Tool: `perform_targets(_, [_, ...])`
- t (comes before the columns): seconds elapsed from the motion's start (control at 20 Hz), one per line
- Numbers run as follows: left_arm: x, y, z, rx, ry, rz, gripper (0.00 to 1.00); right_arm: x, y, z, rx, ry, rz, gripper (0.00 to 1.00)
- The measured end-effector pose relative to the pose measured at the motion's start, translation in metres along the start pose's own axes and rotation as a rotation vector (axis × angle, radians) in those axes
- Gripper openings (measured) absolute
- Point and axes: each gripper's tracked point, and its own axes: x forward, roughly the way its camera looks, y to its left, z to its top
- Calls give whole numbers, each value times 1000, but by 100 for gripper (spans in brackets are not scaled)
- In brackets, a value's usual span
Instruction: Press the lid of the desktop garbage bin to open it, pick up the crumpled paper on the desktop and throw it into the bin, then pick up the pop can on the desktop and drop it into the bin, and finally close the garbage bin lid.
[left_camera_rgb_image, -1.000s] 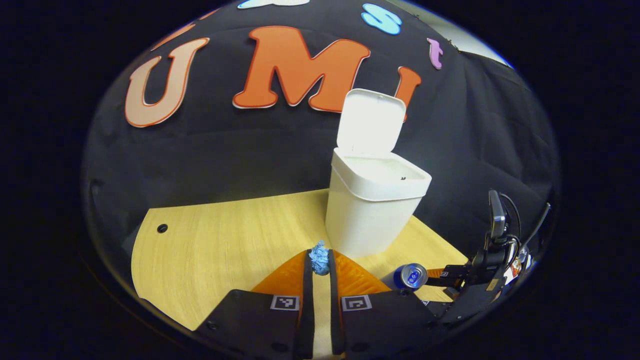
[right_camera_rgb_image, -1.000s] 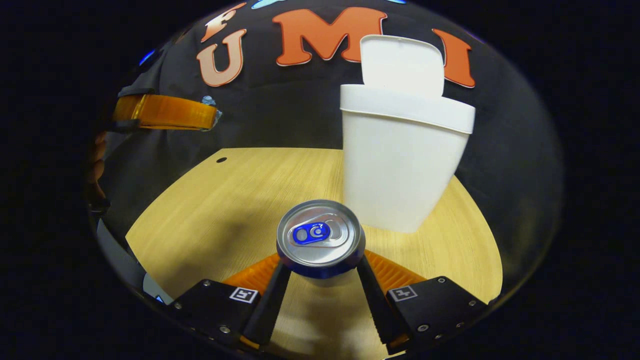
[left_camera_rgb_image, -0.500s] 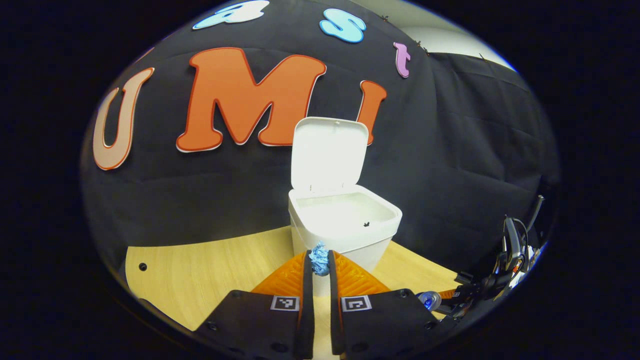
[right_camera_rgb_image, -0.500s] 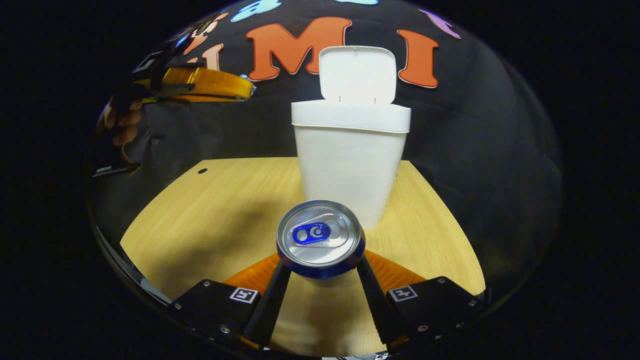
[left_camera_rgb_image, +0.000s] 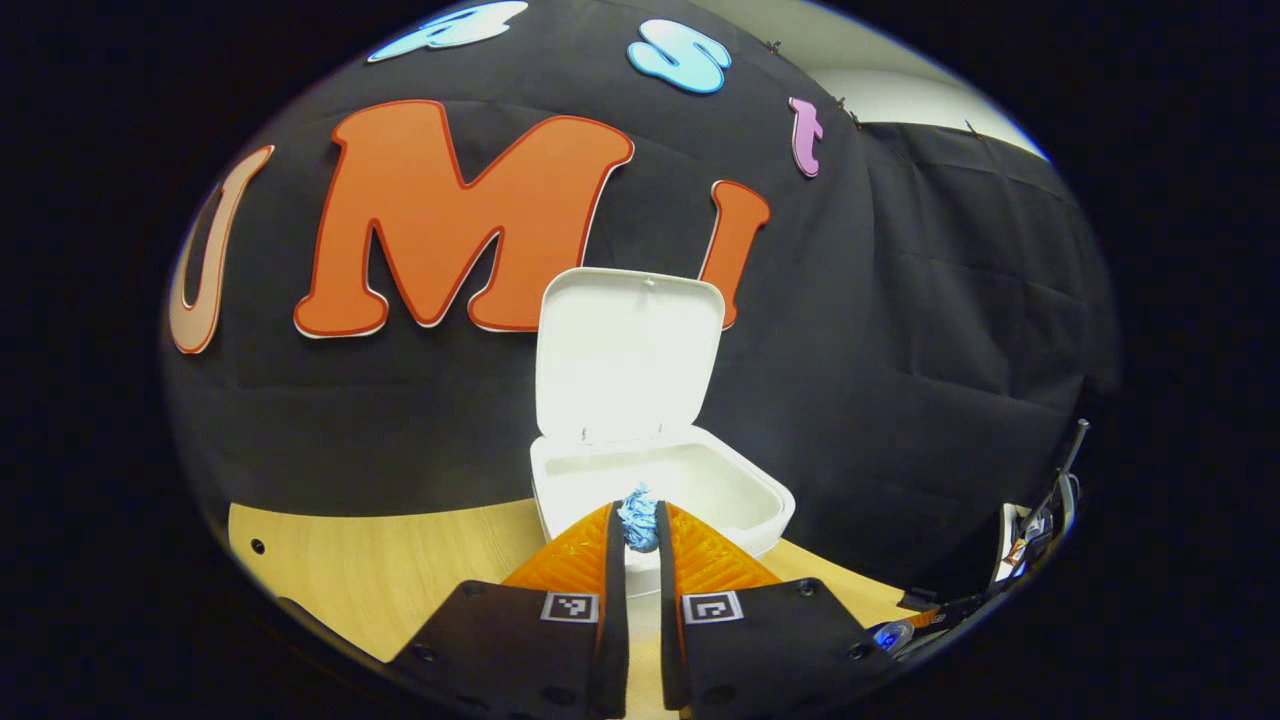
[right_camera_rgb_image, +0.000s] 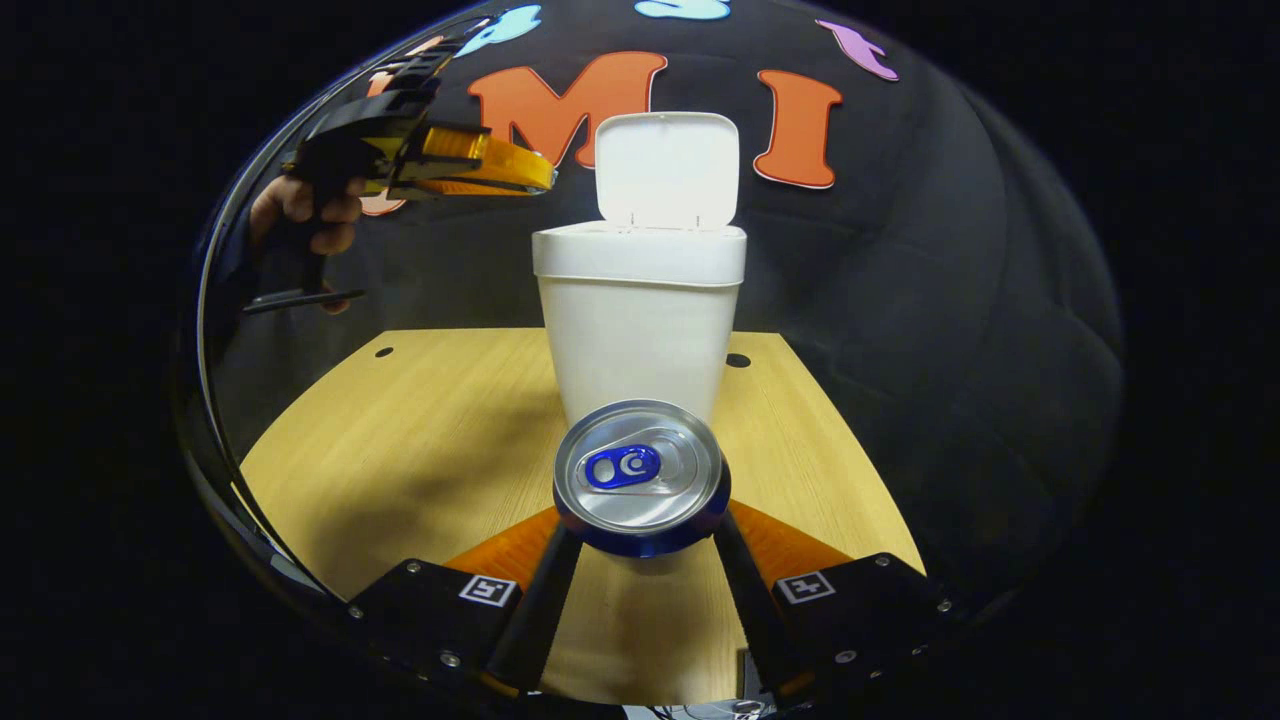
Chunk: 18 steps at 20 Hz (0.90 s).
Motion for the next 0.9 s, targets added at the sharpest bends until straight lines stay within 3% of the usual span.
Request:
perform_targets(0.3, [30,1,-8,-15,11,6,17,-11,-17,14,25,-26,-13,80])
perform_targets(0.4, [35,3,-11,-15,15,17,28,-11,-17,19,28,-36,-16,80])
perform_targets(0.5, [38,6,-12,-9,17,32,33,-12,-18,27,27,-45,-16,80])
perform_targets(0.55, [40,8,-13,-7,18,36,49,-11,-21,32,24,-50,-20,80])
perform_targets(0.65, [40,10,-15,-11,22,43,66,-6,-28,43,17,-64,-22,80])
perform_targets(0.9, [24,17,-17,1,25,72,90,0,-38,75,-1,-111,-34,80])
